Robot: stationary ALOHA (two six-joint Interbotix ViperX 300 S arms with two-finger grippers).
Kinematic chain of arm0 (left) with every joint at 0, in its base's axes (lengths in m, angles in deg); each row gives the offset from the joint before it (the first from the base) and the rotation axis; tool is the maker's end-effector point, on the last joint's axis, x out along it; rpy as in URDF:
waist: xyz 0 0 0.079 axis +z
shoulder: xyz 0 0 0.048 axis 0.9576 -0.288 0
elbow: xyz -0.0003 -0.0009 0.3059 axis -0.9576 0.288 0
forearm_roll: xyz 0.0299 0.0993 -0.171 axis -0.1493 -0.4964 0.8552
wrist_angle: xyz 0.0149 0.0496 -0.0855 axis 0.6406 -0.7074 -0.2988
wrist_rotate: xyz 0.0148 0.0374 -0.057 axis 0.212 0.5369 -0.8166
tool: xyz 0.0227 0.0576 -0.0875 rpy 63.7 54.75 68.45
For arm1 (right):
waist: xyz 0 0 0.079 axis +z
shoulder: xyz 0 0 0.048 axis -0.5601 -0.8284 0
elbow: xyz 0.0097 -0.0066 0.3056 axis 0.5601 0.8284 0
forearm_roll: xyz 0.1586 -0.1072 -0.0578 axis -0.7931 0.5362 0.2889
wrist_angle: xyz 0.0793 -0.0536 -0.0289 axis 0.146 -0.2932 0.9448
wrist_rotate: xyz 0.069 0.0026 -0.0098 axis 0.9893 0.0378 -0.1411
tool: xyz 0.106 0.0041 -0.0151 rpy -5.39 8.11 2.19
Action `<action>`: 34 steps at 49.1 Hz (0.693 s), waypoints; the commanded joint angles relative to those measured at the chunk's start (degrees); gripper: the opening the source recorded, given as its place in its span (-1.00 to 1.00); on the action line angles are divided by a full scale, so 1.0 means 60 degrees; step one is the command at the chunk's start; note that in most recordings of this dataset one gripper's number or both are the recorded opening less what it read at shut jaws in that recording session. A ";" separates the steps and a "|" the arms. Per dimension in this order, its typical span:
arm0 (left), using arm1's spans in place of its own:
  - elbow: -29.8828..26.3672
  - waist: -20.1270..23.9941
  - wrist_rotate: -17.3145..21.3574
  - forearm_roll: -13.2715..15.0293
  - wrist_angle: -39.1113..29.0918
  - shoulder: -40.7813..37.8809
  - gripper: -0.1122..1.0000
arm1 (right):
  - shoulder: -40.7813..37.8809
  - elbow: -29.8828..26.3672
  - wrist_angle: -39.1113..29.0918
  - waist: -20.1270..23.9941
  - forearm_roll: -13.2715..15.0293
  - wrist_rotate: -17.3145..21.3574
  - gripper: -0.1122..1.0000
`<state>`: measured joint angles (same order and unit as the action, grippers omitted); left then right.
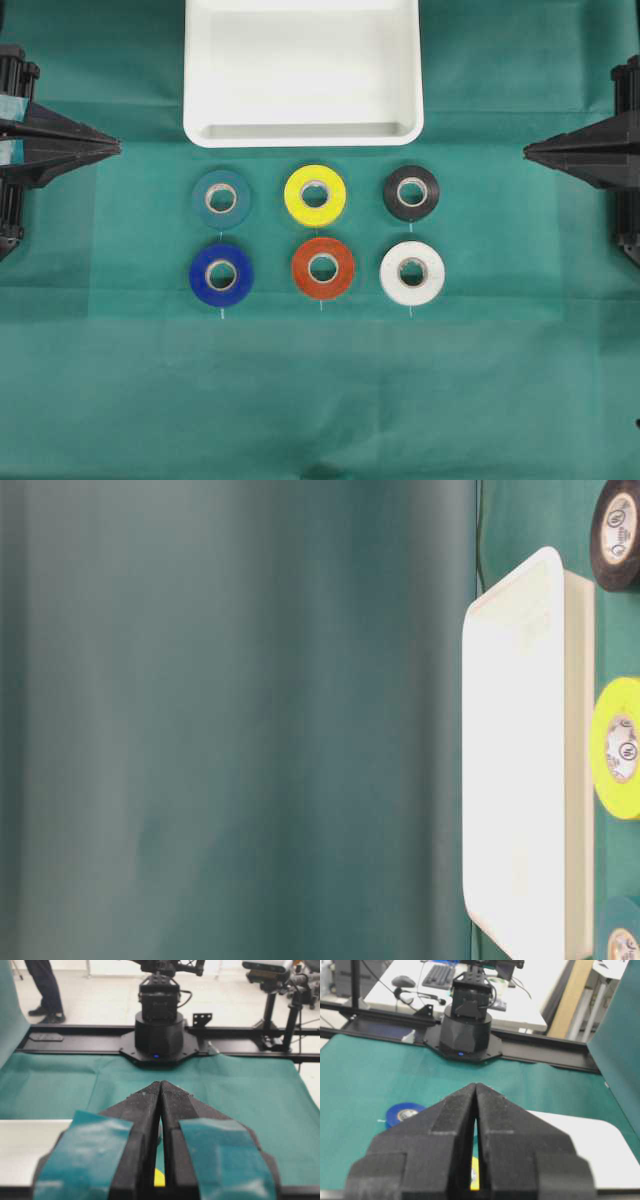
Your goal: Place the tape from the fixed location into the white case.
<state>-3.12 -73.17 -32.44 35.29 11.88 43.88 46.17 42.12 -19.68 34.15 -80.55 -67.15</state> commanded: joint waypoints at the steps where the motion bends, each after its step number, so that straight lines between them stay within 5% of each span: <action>1: -0.0190 0.0000 0.0044 0.0044 -0.0293 -0.0029 -0.77 | -0.0117 -0.0293 0.0015 -0.0015 -0.0044 -0.0015 -0.80; 34: -0.0293 0.0000 0.0059 0.0044 -0.0454 -0.0029 -0.77 | -0.0396 -0.0527 -0.0688 -0.0015 -0.0015 -0.0015 -0.78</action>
<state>-3.30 -73.17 -32.18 35.37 8.72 43.79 44.06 40.45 -23.99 34.15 -80.64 -67.15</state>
